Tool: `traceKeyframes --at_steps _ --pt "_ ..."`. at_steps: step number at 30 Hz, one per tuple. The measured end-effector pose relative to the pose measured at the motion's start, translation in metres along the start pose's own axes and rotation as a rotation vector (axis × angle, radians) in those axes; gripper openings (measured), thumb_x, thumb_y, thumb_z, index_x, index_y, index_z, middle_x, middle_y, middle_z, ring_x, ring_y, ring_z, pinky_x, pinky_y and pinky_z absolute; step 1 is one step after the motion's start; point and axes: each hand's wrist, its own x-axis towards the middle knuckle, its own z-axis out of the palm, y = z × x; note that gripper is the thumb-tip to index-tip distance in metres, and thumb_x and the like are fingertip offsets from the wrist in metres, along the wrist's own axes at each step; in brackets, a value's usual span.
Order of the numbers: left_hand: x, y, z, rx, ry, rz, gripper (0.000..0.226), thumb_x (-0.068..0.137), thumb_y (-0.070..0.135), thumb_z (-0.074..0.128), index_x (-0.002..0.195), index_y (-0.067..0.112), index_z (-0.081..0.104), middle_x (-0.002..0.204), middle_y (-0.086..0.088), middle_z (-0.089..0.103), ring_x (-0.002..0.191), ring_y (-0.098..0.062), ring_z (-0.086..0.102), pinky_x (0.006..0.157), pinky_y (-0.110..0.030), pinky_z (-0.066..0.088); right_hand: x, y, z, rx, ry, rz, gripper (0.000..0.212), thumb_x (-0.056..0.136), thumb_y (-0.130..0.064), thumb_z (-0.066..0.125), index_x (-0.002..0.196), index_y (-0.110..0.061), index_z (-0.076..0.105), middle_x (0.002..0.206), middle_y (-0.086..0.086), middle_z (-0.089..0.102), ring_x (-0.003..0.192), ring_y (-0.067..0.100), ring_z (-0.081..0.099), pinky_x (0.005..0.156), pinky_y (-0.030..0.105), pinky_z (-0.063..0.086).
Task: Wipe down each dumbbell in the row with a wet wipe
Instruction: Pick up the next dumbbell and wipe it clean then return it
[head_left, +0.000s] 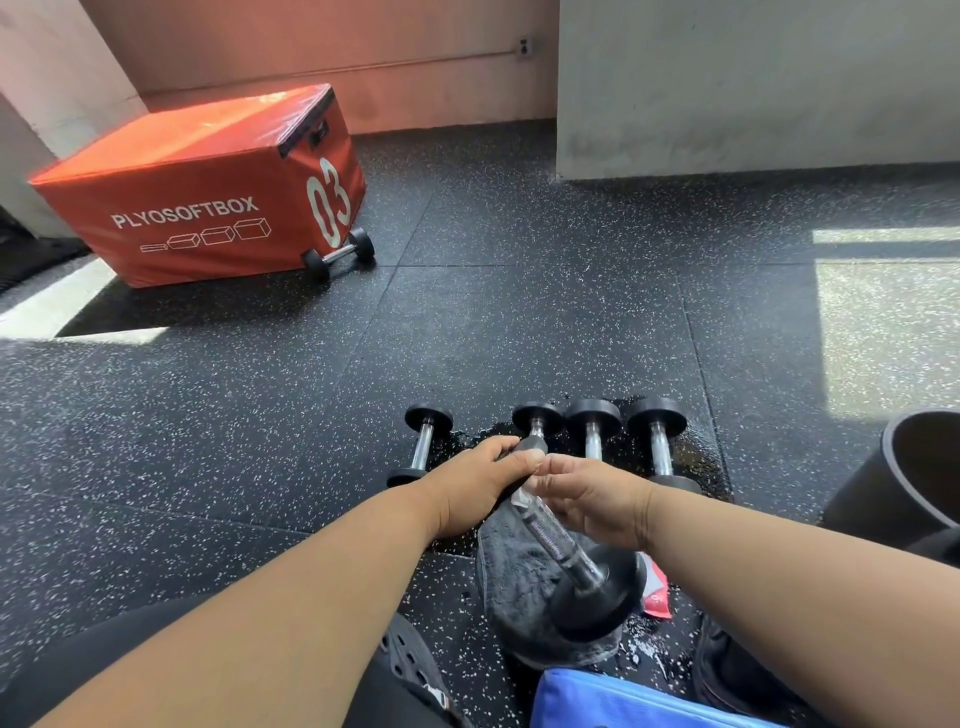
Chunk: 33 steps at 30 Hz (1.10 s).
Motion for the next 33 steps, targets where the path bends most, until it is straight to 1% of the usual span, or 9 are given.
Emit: traceKeyframes --at_steps 4,8,12,17,19,24,27,29,33 --pt "-0.002 0.001 -0.001 0.005 0.007 0.002 0.066 0.104 0.066 0.052 0.159 0.032 0.045 0.141 0.007 0.059 0.131 -0.013 0.055 0.109 -0.030 0.036 0.001 0.000 0.003 -0.044 -0.035 -0.002 0.051 0.097 -0.012 0.074 0.138 0.012 0.057 0.131 0.029 0.064 0.118 0.035 0.064 0.097 0.037 0.059" --pt "0.000 -0.001 -0.001 0.014 0.002 -0.001 0.063 0.106 0.062 0.050 0.160 0.029 0.045 0.148 0.004 0.058 0.132 -0.013 0.052 0.108 -0.029 0.032 0.003 -0.002 0.017 -0.219 -0.032 0.031 0.019 0.085 -0.022 0.083 0.094 -0.006 0.079 0.105 0.023 0.072 0.101 0.034 0.067 0.098 0.046 0.053" --pt "-0.001 0.001 -0.002 0.011 0.008 0.001 0.059 0.107 0.062 0.050 0.158 0.032 0.047 0.143 0.007 0.059 0.129 -0.012 0.054 0.105 -0.029 0.033 0.006 -0.004 0.029 -0.321 0.093 0.040 0.027 0.075 -0.022 0.081 0.086 0.002 0.077 0.095 0.030 0.074 0.085 0.033 0.066 0.086 0.049 0.052" --pt "0.004 -0.005 -0.002 -0.056 0.012 -0.002 0.058 0.095 0.072 0.057 0.144 0.040 0.053 0.143 0.007 0.064 0.130 -0.013 0.059 0.117 -0.037 0.040 0.007 -0.005 0.048 -0.404 0.230 -0.063 0.007 0.085 -0.004 0.072 0.078 -0.004 0.069 0.067 0.007 0.060 0.059 0.017 0.050 0.053 0.024 0.038" --pt "0.005 -0.008 -0.001 -0.060 0.009 0.021 0.061 0.093 0.073 0.056 0.144 0.040 0.053 0.141 0.007 0.065 0.129 -0.014 0.061 0.118 -0.037 0.041 0.006 -0.005 0.046 -0.393 0.234 -0.070 0.016 0.089 -0.002 0.072 0.075 -0.007 0.067 0.064 0.004 0.059 0.052 0.012 0.049 0.046 0.020 0.035" --pt "0.006 -0.008 -0.002 -0.078 0.000 0.031 0.099 0.071 0.089 0.053 0.154 0.033 0.052 0.147 0.006 0.062 0.134 -0.014 0.057 0.122 -0.041 0.036 -0.001 -0.011 0.034 -0.695 0.218 0.052 0.040 0.081 -0.053 0.081 0.089 -0.014 0.077 0.080 -0.002 0.075 0.068 0.014 0.059 0.066 0.031 0.046" --pt "0.006 -0.007 -0.002 -0.084 0.001 0.026 0.078 0.086 0.080 0.057 0.150 0.035 0.052 0.143 0.008 0.061 0.131 -0.012 0.058 0.117 -0.035 0.039 -0.005 -0.019 0.036 -0.940 0.146 -0.019 0.032 0.093 -0.047 0.073 0.089 -0.015 0.070 0.080 0.003 0.069 0.069 0.014 0.060 0.066 0.031 0.049" --pt "0.007 -0.007 -0.002 -0.115 -0.025 0.038 0.049 0.102 0.064 0.058 0.142 0.037 0.052 0.139 0.007 0.062 0.126 -0.011 0.060 0.108 -0.028 0.043 -0.004 -0.023 0.034 -0.995 0.142 -0.078 0.031 0.095 -0.042 0.067 0.107 -0.014 0.074 0.100 0.008 0.075 0.091 0.024 0.071 0.085 0.038 0.058" --pt "0.012 -0.010 0.002 -0.192 -0.011 0.055 0.087 0.079 0.086 0.065 0.139 0.024 0.063 0.135 -0.004 0.072 0.130 -0.021 0.065 0.122 -0.048 0.041 0.001 -0.008 0.040 -0.993 0.253 -0.143 0.035 0.097 -0.041 0.064 0.121 -0.016 0.071 0.111 0.005 0.075 0.105 0.028 0.071 0.092 0.041 0.058"
